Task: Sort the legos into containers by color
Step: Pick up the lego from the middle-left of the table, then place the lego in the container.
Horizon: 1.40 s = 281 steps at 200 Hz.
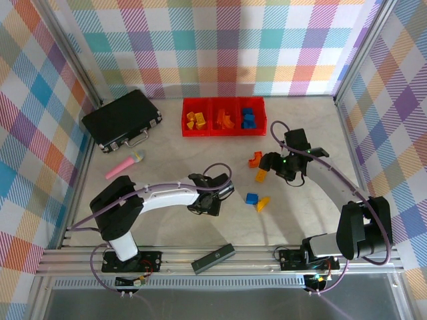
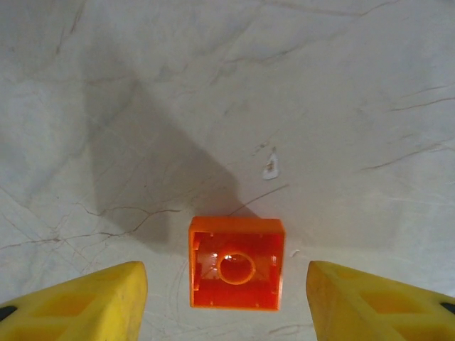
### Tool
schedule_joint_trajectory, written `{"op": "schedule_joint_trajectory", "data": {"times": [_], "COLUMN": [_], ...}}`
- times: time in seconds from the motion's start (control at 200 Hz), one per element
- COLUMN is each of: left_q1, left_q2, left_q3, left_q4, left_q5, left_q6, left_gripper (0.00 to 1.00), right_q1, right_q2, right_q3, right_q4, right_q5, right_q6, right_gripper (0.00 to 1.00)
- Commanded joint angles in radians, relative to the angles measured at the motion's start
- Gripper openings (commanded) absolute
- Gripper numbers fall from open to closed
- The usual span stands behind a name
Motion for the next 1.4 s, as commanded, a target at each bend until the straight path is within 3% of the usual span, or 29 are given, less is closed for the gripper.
{"op": "schedule_joint_trajectory", "data": {"times": [0.0,0.415,0.695,0.995,1.28,1.4], "left_q1": [-0.013,-0.014,-0.003,0.150,0.308,0.333], "left_q2": [0.008,0.052,0.032,0.114,0.288,0.359], "left_q3": [-0.032,-0.077,0.022,0.278,0.597,0.690], "left_q4": [0.036,0.105,0.043,0.017,0.123,0.202], "left_q5": [-0.005,0.013,-0.052,-0.097,-0.107,-0.152], "left_q6": [-0.043,-0.037,0.032,0.211,0.322,0.352], "left_gripper": [0.60,0.42,0.36,0.36,0.35,0.34], "right_q1": [0.007,0.007,0.007,0.007,0.007,0.006], "right_q2": [0.012,0.027,0.015,0.003,-0.003,0.006], "right_q3": [0.032,0.030,0.024,0.026,0.015,0.000], "right_q4": [-0.016,-0.010,-0.017,-0.003,0.005,0.026], "right_q5": [0.013,0.007,0.018,-0.009,-0.026,-0.053], "right_q6": [-0.012,-0.002,-0.002,0.006,0.013,0.008], "right_gripper": [0.73,0.73,0.73,0.73,0.73,0.73]}}
